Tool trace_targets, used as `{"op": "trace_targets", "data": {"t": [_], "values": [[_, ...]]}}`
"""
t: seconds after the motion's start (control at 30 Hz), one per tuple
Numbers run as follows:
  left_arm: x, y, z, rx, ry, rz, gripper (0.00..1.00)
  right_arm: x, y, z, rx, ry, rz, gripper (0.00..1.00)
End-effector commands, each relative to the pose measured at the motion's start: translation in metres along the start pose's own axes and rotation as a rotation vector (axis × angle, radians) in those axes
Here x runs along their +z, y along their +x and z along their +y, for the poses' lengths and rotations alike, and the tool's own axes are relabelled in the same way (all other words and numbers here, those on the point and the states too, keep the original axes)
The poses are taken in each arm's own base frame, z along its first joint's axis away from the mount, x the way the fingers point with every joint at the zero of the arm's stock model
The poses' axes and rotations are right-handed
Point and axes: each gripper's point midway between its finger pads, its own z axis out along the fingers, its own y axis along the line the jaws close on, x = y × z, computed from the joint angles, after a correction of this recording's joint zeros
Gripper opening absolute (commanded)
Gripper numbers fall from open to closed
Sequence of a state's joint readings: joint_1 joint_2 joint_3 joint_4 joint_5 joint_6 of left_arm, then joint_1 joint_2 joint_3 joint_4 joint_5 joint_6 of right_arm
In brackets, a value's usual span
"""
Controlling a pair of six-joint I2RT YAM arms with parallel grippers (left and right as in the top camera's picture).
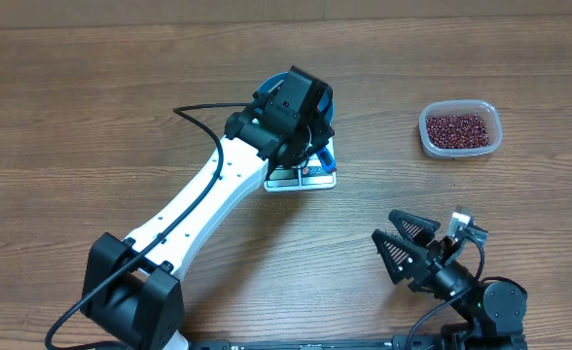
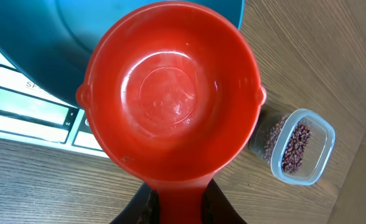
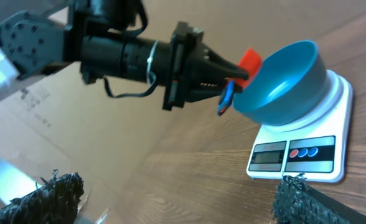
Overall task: Scoop item into bowl and weigh 150g on scale
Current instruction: 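Reach the right gripper to the scoop handle held by the left gripper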
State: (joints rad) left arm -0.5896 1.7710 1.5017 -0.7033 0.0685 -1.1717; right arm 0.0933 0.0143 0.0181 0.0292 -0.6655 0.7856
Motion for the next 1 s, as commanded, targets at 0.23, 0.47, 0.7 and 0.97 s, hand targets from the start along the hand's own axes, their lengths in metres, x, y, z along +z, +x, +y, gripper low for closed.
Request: {"op": "trace_targets", "data": {"t": [0.23,0.47,0.7,0.97], "values": [[-0.008,0.002,-0.012,-0.017,0.039,0.003,0.04,0.013,-0.008,-0.013,0.040,0.121,0.078,1.00],[-0.008,0.003,-0.013,-0.063,0.042,0.009,0.04,0.043,-0.029,-0.024,0.036,0.203,0.186,1.00],[-0.008,0.006,-0.014,-0.152,0.047,0.030,0.04,0.091,-0.032,-0.037,0.018,0.205,0.305,1.00],[-0.008,0.010,-0.015,-0.189,0.053,0.053,0.04,0.134,-0.022,-0.041,-0.021,0.150,0.335,0.85]]}}
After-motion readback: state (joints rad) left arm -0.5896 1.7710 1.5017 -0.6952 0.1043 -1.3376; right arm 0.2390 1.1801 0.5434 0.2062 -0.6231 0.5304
